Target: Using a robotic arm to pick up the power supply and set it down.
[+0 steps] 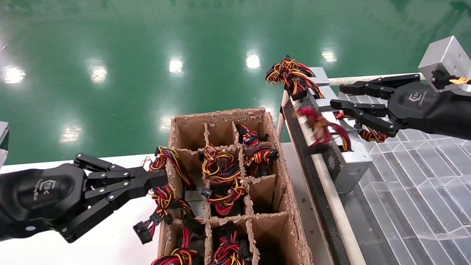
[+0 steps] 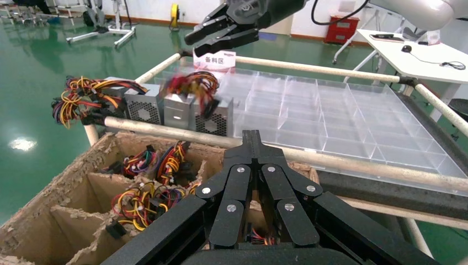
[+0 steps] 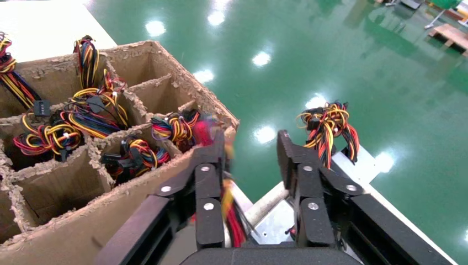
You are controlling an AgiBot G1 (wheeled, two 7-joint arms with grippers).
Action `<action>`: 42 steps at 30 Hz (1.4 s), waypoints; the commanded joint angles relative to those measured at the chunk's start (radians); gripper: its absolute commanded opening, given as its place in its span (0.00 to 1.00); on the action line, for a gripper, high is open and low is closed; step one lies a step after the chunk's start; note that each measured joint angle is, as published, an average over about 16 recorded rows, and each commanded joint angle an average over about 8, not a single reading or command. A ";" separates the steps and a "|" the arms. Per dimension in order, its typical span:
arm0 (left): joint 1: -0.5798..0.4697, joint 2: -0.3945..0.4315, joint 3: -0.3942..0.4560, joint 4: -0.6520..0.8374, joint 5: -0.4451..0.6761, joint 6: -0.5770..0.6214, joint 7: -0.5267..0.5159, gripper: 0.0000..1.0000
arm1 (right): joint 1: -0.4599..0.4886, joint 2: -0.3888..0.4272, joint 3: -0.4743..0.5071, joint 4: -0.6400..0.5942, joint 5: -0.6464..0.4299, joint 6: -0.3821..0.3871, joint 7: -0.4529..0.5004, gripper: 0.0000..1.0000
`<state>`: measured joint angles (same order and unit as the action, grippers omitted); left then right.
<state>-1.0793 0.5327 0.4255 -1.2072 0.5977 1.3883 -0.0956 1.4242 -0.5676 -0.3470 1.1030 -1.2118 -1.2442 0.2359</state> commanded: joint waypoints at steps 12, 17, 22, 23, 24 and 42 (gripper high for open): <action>0.000 0.000 0.000 0.000 0.000 0.000 0.000 0.00 | -0.034 -0.005 0.024 0.040 0.070 -0.018 -0.028 1.00; 0.000 0.000 0.000 0.000 0.000 0.000 0.000 0.03 | -0.062 -0.008 0.028 0.052 0.107 -0.038 -0.029 1.00; 0.000 0.000 0.000 0.000 0.000 0.000 0.000 0.66 | -0.090 -0.012 0.031 0.065 0.143 -0.059 -0.031 1.00; 0.000 0.000 0.000 0.000 0.000 0.000 0.000 0.78 | -0.095 -0.012 0.032 0.067 0.150 -0.063 -0.032 1.00; 0.000 0.000 0.000 0.000 0.000 0.000 0.000 0.91 | -0.101 -0.013 0.033 0.070 0.157 -0.067 -0.032 1.00; 0.000 0.000 0.000 0.000 0.000 0.000 0.000 1.00 | -0.201 -0.025 0.047 0.115 0.288 -0.141 -0.039 1.00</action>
<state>-1.0793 0.5327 0.4255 -1.2072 0.5977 1.3883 -0.0956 1.2232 -0.5929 -0.3002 1.2175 -0.9241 -1.3856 0.1974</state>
